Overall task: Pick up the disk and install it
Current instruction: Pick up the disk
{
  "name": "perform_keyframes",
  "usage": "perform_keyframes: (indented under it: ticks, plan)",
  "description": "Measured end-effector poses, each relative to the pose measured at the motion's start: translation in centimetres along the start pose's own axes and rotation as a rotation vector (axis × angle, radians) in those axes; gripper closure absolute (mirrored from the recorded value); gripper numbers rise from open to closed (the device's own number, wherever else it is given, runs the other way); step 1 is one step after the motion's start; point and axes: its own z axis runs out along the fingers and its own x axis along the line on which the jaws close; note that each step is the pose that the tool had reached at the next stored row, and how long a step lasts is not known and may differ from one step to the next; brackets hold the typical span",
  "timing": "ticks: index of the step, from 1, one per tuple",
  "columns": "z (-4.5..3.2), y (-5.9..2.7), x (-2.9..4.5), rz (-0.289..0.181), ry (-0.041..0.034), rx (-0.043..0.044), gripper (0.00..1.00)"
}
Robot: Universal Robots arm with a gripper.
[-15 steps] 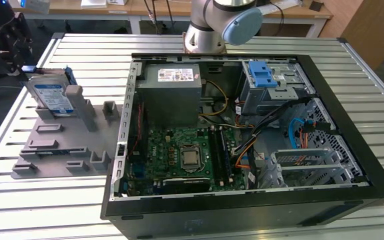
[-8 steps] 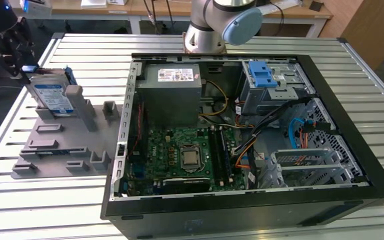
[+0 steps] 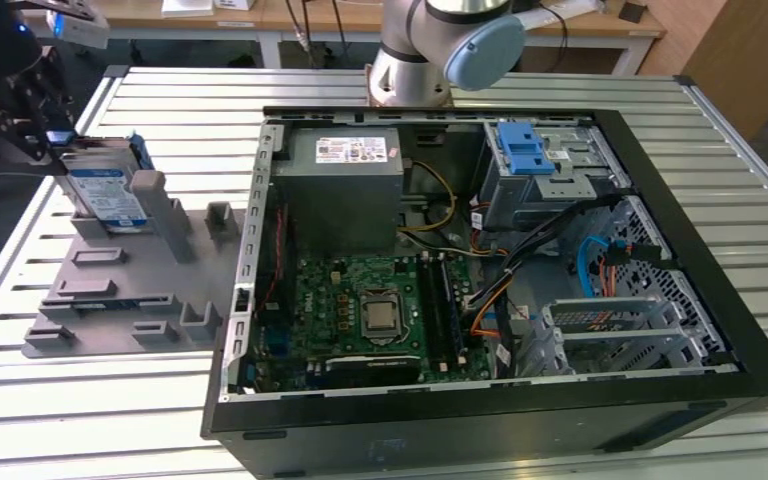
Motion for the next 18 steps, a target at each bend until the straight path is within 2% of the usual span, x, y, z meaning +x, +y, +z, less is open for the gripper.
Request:
perform_keyframes:
  ticks: [1, 2, 3, 4, 14, 16, 17, 18]
  plan:
    - [0.08, 0.01, 0.0, 0.0, -0.0001, 0.0, 0.43]
    - [0.16, 0.04, 0.01, 0.0, -0.0001, 0.0, 0.49]
    - [0.24, 0.05, 0.01, 0.0, 0.0, 0.0, 0.49]
    - [0.31, 0.05, 0.01, 0.0, 0.0, 0.0, 0.55]
    - [1.0, 0.03, 0.04, 0.0, 0.0003, -0.0002, 0.55]
    - [1.02, 0.03, 0.04, 0.0, 0.0013, -0.0005, 0.57]
    - [1.03, 0.03, 0.04, 0.0, 0.0016, -0.0003, 0.63]
    - [1.04, 0.03, 0.04, -0.001, 0.0017, -0.0002, 0.63]
